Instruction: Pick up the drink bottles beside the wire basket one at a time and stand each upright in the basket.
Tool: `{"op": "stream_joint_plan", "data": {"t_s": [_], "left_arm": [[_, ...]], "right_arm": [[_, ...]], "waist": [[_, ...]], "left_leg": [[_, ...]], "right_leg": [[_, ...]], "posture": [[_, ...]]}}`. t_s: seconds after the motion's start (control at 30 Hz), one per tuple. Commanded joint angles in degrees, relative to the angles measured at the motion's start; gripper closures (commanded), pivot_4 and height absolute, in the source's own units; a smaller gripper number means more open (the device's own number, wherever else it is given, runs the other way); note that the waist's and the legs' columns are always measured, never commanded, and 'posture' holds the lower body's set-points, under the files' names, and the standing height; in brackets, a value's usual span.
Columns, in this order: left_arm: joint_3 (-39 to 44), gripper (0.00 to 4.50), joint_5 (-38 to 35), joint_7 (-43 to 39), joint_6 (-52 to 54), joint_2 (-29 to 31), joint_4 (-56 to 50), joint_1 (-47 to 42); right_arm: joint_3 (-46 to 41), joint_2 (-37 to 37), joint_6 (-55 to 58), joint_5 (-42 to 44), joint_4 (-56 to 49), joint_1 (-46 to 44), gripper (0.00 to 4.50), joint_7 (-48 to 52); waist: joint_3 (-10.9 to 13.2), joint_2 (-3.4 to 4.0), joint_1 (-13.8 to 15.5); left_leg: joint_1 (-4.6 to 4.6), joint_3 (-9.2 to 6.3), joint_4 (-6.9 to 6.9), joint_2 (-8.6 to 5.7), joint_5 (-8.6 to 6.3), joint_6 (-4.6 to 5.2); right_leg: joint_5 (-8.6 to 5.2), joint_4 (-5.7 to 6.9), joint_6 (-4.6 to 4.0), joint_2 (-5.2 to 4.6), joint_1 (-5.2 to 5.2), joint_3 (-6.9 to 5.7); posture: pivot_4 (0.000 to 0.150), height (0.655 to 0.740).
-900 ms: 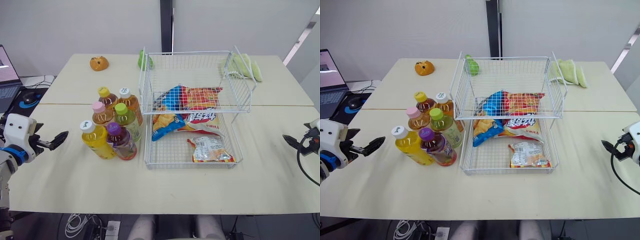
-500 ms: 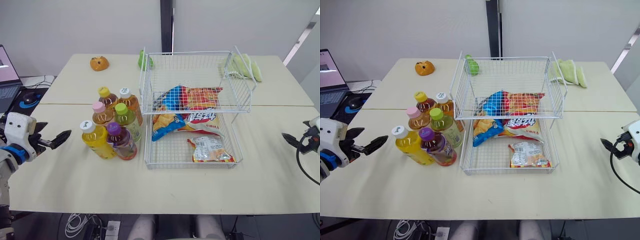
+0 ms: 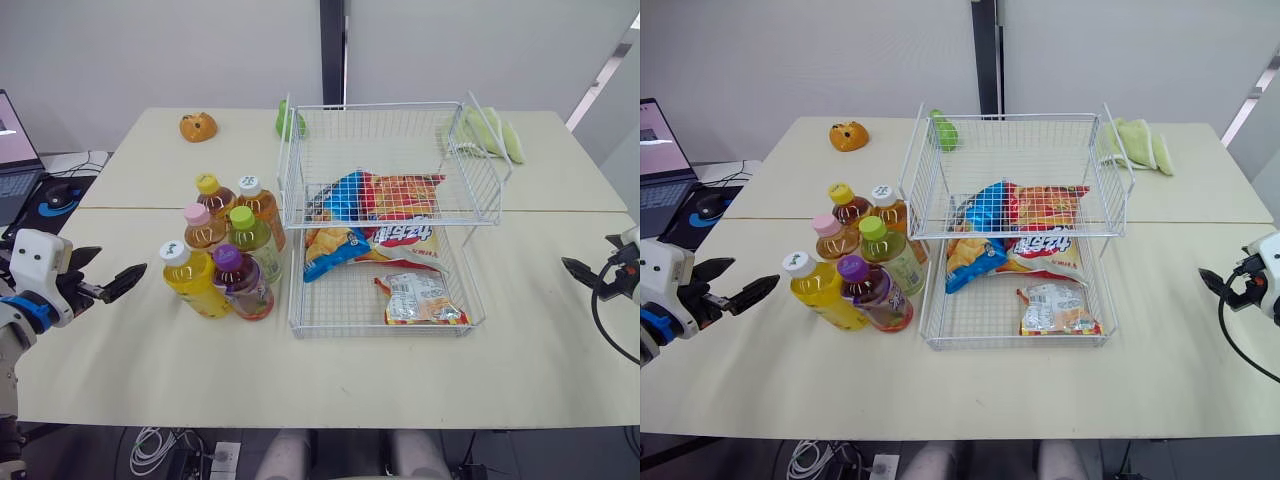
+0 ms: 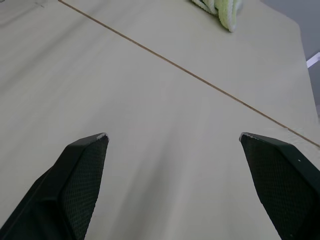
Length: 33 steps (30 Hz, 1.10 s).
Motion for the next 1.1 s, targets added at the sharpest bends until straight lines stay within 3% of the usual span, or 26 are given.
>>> {"op": "stream_joint_plan", "data": {"t_s": [0.03,0.2,0.37,0.53,0.67,0.83,1.1], "left_arm": [[2.5,0.02,-1.3,-0.3,-0.1,1.4,-2.1,-0.1],[2.8,0.02,-1.5,0.8,0.7,0.7,-3.1,0.7],[2.7,0.02,-2.6,0.8,2.3,1.7,-3.0,-0.6],[2.6,0.02,-3.6,0.5,3.9,2.5,-2.8,-2.2],[2.3,0.02,-4.0,0.3,4.8,2.8,-3.1,-2.8],[4.9,0.02,-5.8,0.4,6.9,2.1,-7.6,0.5],[16.2,0.02,-11.1,-1.9,14.7,2.0,-22.0,14.0]], "right_arm": [[-2.2,-0.1,0.0,0.4,-3.3,0.3,0.0,-1.6],[-3.9,-0.4,-1.6,-0.3,-5.9,1.8,0.0,-3.6],[-8.4,-2.0,-2.9,4.1,-11.6,3.7,0.0,1.7],[-18.1,-2.8,3.6,19.3,-19.9,0.0,0.0,8.3],[-21.5,-8.1,16.1,34.9,-28.3,-6.2,0.0,11.1],[-12.2,-10.3,24.0,47.6,-34.4,-17.4,0.0,12.5],[6.9,-5.8,25.7,47.2,-36.4,-31.0,0.0,21.9]], "waist": [[0.0,0.0,0.0],[0.0,0.0,0.0],[0.0,0.0,0.0],[0.0,0.01,0.0],[0.0,0.03,-0.1],[0.0,-0.02,-0.3],[0.0,-0.02,-0.1]], "left_leg": [[0.0,0.0,0.0,0.0,0.0,0.0],[0.0,0.0,0.0,0.0,0.0,0.0],[0.0,-0.02,0.0,0.0,0.0,0.0],[0.01,-0.01,0.01,0.02,0.0,0.0],[0.01,-0.03,0.02,0.04,0.0,0.0],[-0.02,0.0,0.01,0.32,-0.01,0.0],[-0.06,0.1,0.01,0.63,-0.03,-0.03]], "right_leg": [[0.0,0.0,0.0,0.0,0.0,0.0],[0.0,0.01,0.0,0.0,0.0,0.01],[0.0,0.02,0.0,0.01,0.01,-0.01],[0.0,0.03,0.0,0.03,0.02,0.0],[0.0,0.02,0.0,0.04,0.02,0.0],[0.09,-0.08,-0.16,0.04,0.0,-0.02],[0.16,-0.18,-0.33,0.26,-0.11,0.01]], "posture": [[0.15,0.74],[0.15,0.74],[0.15,0.74],[0.15,0.74],[0.15,0.74],[0.15,0.74],[0.15,0.74]]}}
